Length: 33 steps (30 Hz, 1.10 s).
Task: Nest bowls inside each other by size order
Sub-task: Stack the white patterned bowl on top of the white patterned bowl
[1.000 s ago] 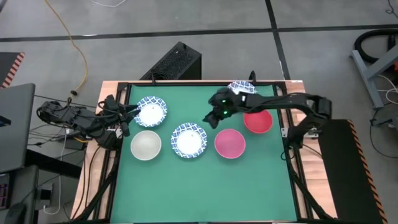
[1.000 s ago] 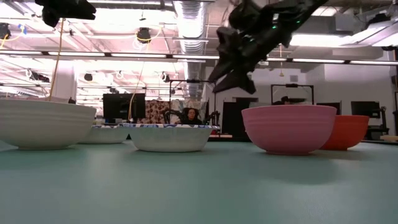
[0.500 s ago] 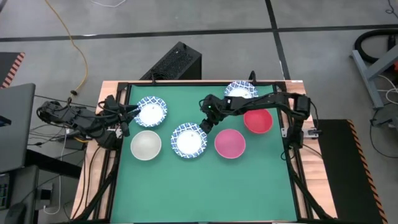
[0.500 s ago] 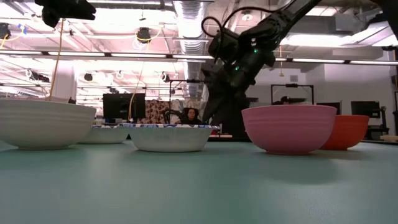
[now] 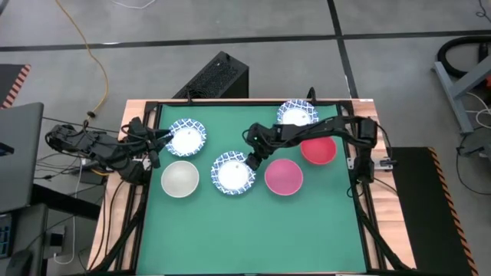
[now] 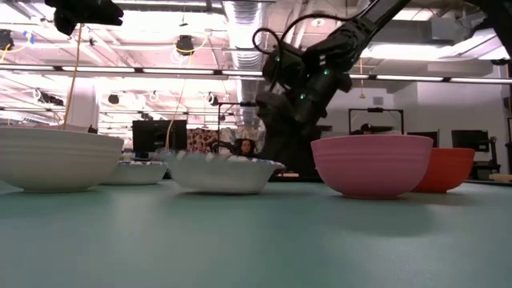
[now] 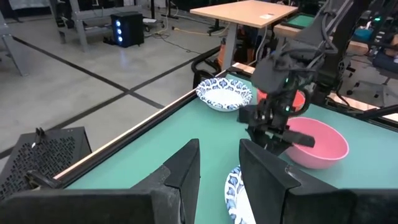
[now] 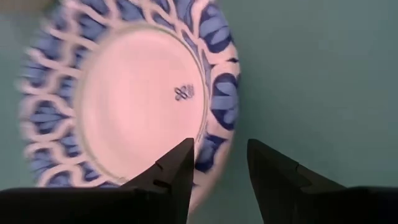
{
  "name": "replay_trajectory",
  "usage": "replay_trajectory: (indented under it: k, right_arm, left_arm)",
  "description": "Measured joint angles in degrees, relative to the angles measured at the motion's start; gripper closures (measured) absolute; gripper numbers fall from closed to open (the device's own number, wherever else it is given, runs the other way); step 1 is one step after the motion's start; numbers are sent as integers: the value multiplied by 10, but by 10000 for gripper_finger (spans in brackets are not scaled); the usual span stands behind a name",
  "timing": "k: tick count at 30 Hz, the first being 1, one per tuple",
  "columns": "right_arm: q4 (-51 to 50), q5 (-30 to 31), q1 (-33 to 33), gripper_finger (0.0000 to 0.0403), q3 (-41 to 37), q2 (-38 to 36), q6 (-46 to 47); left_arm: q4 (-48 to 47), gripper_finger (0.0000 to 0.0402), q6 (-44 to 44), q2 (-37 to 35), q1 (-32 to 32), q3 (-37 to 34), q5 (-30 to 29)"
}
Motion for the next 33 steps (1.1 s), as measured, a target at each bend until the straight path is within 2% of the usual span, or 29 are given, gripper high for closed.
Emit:
replay_trajectory:
  k: [9,17,33]
  right_arm:
    - [8,-4,-1,236,0,15,4]
    - [7,-13,-1,289,0,10,2]
    - [6,-15,-1,359,0,10,1]
  left_arm:
    - [-15,300,0,0,0,0,-1]
    - [-15,300,0,0,0,0,-1]
    - [-17,300,0,0,0,0,1]
